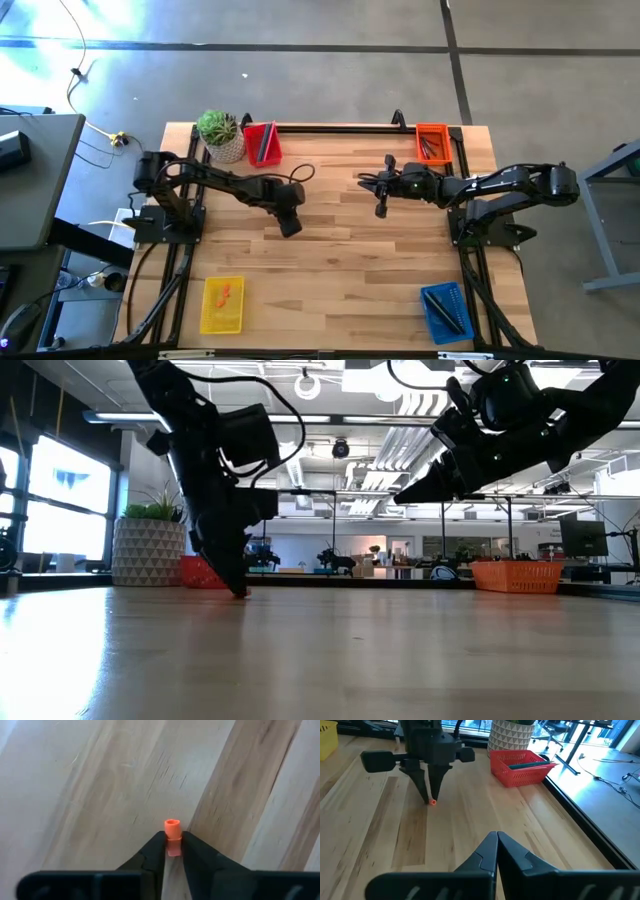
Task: Sort crayons/erasers/pens/pencils in bins
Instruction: Put the orange pencil eraser cap into the yellow bin
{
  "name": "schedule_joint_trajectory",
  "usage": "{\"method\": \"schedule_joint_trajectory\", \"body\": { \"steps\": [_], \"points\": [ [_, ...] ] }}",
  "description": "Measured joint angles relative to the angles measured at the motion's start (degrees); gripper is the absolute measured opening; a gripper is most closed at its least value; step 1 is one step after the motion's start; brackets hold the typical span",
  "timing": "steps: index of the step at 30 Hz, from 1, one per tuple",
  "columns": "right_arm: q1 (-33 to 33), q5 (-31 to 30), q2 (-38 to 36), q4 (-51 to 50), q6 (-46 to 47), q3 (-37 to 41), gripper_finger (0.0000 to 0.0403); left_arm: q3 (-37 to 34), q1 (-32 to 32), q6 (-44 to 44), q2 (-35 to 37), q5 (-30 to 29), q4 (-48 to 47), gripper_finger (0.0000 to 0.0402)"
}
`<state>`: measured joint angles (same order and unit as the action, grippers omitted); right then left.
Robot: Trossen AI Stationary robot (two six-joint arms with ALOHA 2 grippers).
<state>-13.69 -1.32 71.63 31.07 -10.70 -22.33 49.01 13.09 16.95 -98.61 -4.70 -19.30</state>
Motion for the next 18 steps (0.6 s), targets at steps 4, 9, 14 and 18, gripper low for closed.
{"method": "schedule_joint_trajectory", "body": {
  "steps": [4, 9, 14, 18],
  "points": [
    [0.00, 0.00, 0.00, 0.02, 0.00, 0.00, 0.0000, -0.25, -0.15, -2.28, 0.12, 0.57, 0.25, 0.0020],
    [0.00, 0.00, 0.00, 0.02, 0.35, 0.01, 0.0000, 1.32, -0.41, -5.91, 0.90, 1.49, -1.20, 0.0006],
    [0.03, 0.02, 0.00, 0.29, 0.37, 0.02, 0.0000, 2.56, -1.23, -7.80, 5.13, 5.46, -3.49, 0.0003],
    [0.54, 0.00, -0.02, 0.62, 0.31, 0.02, 0.0000, 2.60, -3.94, -7.49, 11.20, 7.24, -10.34, 0.0002]
  ]
}}
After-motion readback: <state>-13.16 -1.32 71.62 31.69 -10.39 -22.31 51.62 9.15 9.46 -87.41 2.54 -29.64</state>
